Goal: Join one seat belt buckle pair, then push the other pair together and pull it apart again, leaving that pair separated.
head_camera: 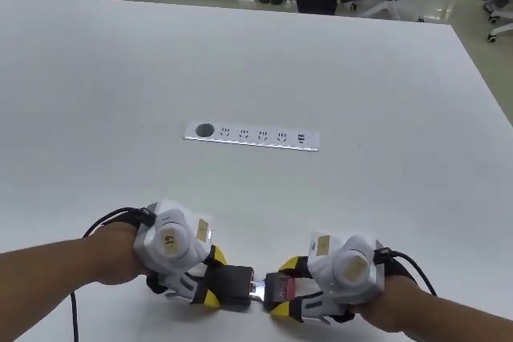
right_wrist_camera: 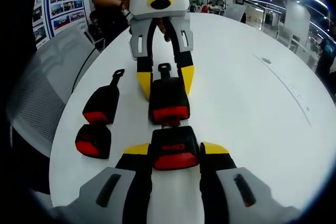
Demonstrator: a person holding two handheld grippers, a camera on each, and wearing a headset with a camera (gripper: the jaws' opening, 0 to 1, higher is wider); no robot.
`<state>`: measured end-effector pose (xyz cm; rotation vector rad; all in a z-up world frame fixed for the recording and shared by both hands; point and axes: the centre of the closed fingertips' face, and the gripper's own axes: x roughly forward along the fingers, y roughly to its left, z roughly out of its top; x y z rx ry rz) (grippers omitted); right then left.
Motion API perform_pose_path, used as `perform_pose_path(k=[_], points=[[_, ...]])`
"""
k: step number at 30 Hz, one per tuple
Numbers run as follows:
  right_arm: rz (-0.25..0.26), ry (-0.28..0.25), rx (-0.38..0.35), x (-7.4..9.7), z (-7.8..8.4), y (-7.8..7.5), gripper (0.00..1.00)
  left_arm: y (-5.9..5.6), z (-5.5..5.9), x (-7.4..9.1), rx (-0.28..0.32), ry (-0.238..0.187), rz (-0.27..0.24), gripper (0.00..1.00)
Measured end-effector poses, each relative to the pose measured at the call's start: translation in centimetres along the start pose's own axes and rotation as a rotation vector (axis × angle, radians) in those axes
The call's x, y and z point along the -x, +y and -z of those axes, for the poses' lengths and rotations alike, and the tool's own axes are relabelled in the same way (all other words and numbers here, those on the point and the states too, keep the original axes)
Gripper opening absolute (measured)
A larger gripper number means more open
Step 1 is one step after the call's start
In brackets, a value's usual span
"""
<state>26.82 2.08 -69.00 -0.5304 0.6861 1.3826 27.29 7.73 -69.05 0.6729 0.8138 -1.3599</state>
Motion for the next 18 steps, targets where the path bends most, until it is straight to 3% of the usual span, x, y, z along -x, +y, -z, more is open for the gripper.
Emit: perform_pose_path(k=[18], points=[[-0.005,0.005,-0.007,-0.41,-0.24,-0.41,0.32,-0.07,-0.1,0.03,-0.005,0.006,0.016,0.33]])
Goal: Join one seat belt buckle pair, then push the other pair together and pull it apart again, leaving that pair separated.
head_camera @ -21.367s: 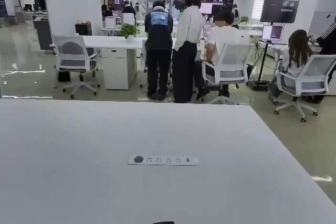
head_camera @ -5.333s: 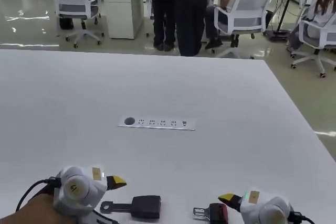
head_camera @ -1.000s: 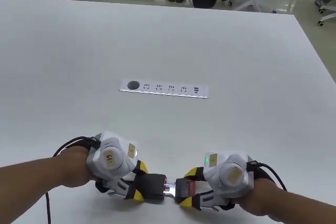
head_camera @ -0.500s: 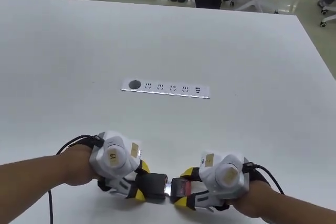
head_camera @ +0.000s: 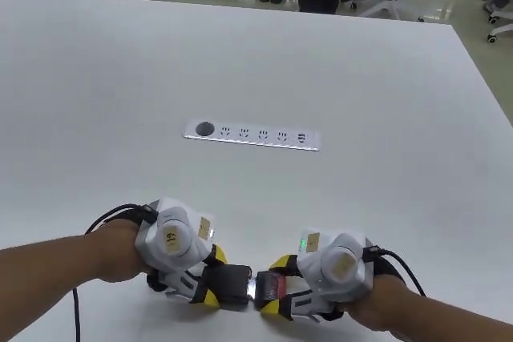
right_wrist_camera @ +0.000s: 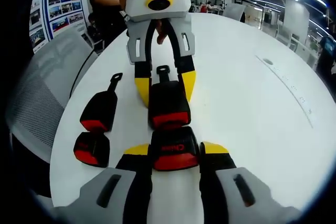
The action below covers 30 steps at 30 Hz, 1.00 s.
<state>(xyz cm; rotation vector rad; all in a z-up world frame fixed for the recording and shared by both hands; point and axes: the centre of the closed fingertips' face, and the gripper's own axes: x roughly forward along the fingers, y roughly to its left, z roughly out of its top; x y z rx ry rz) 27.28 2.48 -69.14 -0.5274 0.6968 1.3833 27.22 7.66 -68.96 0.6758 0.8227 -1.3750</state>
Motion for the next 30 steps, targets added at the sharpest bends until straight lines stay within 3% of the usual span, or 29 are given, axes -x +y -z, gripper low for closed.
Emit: perform_pose_path(k=[30], points=[[0.006,0.014,0.013,-0.02,-0.04,0.33,0.33,-0.13,0.17,-0.1,0.004,0.004,0.003,0.33]])
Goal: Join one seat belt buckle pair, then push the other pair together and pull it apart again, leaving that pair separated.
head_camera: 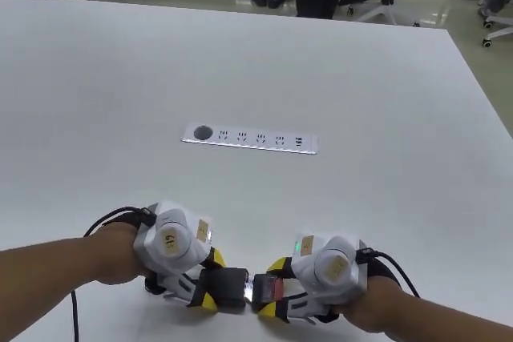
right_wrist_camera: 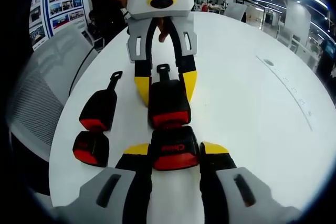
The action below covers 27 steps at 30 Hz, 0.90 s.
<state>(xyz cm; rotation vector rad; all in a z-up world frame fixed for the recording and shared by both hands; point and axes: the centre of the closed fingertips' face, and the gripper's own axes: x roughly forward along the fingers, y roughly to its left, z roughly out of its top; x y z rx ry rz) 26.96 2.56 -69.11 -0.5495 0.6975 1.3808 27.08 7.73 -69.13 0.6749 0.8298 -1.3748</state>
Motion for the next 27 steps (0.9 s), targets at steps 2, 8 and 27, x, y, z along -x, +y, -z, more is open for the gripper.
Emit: perform_pose_path(k=[2,8,27], points=[[0.0,0.0,0.0,-0.02,0.01,-0.02,0.33,0.01,0.03,-0.02,-0.003,0.008,0.0,0.33],[0.002,0.008,0.003,-0.09,0.05,-0.04,0.33,0.1,0.1,0.0,-0.01,0.015,0.001,0.33],[-0.003,0.017,0.015,0.29,0.34,-0.45,0.33,-0.02,-0.2,0.07,-0.014,0.021,0.002,0.33]])
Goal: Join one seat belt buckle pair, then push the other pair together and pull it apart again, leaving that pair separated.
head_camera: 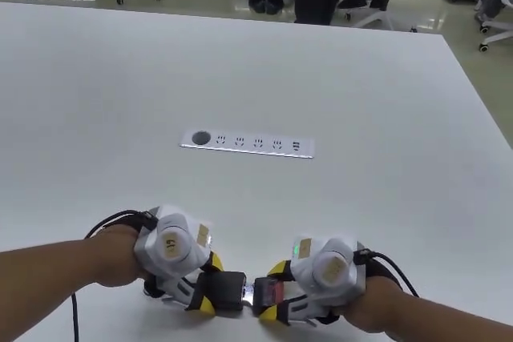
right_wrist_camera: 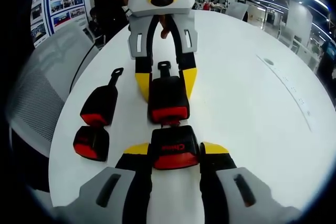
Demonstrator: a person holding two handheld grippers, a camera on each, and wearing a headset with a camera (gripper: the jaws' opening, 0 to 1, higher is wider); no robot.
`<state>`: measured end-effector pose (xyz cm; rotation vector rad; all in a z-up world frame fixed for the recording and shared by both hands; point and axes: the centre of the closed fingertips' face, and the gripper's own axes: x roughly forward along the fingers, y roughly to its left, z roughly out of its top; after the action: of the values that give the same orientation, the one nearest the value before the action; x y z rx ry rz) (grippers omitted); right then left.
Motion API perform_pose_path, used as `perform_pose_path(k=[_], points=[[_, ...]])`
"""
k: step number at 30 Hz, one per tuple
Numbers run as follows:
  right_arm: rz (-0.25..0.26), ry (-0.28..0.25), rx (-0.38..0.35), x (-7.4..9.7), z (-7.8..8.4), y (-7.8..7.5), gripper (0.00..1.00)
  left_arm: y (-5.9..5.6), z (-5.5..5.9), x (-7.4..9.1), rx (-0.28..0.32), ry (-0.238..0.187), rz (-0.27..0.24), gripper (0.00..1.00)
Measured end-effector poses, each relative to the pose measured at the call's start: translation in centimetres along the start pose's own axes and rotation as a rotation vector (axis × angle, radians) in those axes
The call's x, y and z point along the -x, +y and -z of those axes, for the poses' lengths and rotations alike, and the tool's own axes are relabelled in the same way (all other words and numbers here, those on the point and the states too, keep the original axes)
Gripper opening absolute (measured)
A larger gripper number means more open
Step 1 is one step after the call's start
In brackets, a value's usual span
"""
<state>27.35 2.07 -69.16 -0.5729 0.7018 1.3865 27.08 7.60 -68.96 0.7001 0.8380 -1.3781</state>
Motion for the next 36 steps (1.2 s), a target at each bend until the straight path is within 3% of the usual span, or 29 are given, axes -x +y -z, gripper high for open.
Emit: perform_pose_path(k=[10,18,36], points=[[0.003,-0.003,-0.004,0.4,0.9,0.0,0.33,0.3,0.2,0.0,0.0,-0.01,0.001,0.33],[0.001,-0.001,-0.009,2.6,2.3,0.1,0.33,0.3,0.3,-0.1,-0.012,-0.01,0.008,0.33],[0.009,-0.012,-0.018,4.3,3.8,-0.3,0.33,0.2,0.1,0.0,-0.017,-0.014,0.013,0.34]])
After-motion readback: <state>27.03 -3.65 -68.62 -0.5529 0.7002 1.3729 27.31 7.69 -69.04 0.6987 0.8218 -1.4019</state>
